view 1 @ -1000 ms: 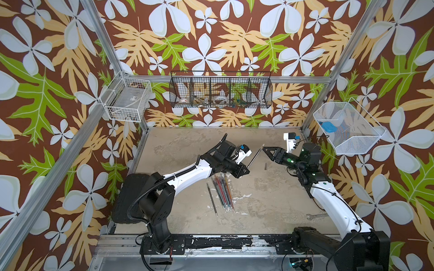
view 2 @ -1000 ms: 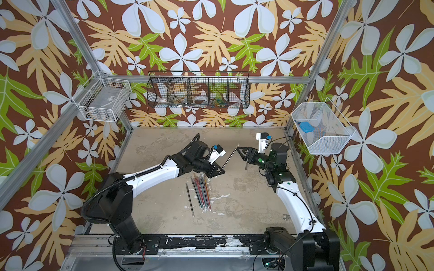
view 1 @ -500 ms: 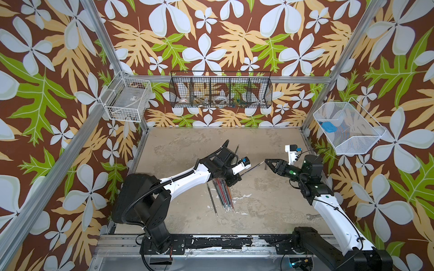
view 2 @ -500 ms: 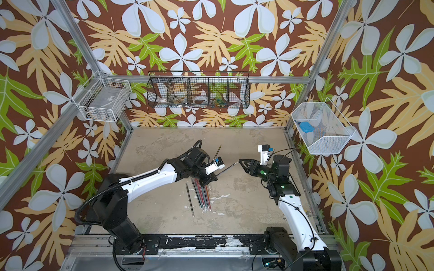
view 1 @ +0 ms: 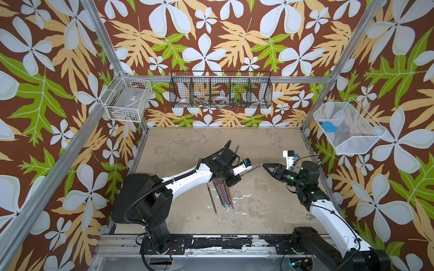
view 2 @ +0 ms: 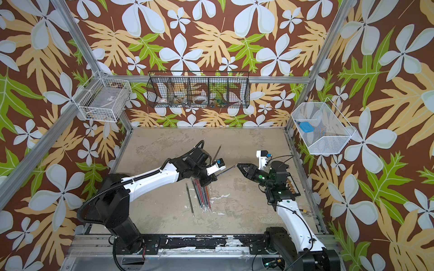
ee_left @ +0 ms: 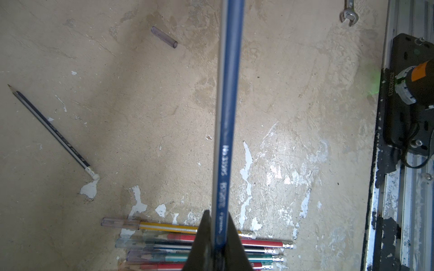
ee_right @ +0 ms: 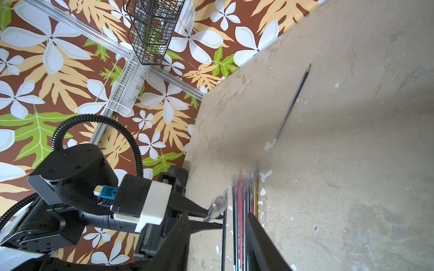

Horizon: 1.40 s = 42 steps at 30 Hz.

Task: Remove the protective cover of the pencils
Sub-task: Remove the protective sleeve from the pencil.

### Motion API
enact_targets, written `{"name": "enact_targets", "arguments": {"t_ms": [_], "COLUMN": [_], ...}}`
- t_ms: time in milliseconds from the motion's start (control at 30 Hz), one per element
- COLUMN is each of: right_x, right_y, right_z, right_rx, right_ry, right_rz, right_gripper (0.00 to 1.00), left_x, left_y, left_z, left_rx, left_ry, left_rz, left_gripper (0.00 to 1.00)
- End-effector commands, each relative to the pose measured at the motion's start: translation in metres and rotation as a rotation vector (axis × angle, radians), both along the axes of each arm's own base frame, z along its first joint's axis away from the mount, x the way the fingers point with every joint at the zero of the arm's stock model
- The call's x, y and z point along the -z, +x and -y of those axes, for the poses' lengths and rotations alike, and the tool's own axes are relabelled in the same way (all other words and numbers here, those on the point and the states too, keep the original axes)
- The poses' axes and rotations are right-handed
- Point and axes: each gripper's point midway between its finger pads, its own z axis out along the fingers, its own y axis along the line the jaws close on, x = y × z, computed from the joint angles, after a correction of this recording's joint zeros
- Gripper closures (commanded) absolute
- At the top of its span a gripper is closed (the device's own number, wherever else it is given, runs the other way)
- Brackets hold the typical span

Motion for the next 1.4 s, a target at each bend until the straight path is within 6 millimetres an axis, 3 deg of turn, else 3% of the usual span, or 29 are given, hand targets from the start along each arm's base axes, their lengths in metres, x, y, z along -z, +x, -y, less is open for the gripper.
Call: {"name": "enact_targets", "arguments": {"t_ms": [0, 367, 633, 700, 800, 1033, 1367], "right_x": [-0.02, -0.018, -0.019, -0.019, -0.018, -0.013, -0.04], "right_y": [0.005, 0.014, 0.02, 0.021, 0.023, 0.025, 0.042], "right_z": [-0.004, -0.012, -0.005, -0.004, -0.003, 0.01, 0.043], "right_rx": [0.005, 0.05, 0.122, 0.134, 0.142, 0.232, 0.344], "right_ry": [0.053, 0.111, 0.142, 0.144, 0.152, 0.135, 0.127], "right_rz": [0.058, 0.05, 0.081, 0.084, 0.086, 0.085, 0.143], "right_gripper": [0.61, 0.71, 0.79, 0.84, 1.0, 1.0, 1.0], "left_x": [-0.004, -0.004, -0.005, -0.006, -0.006, -0.005, -0.004], "left_y": [-0.002, -0.003, -0.004, -0.004, -0.004, -0.003, -0.004], "left_z": [0.002, 0.007, 0.008, 0.008, 0.009, 0.008, 0.008], "left_rx": [0.004, -0.001, -0.002, -0.002, -0.003, -0.015, -0.015], "left_ry": [-0.013, -0.029, -0.036, -0.039, -0.042, -0.038, -0.039], "left_rz": [-0.012, -0.045, -0.053, -0.055, -0.059, -0.062, -0.067], "left_gripper": [1.0, 1.0, 1.0, 1.0, 1.0, 1.0, 1.0]}}
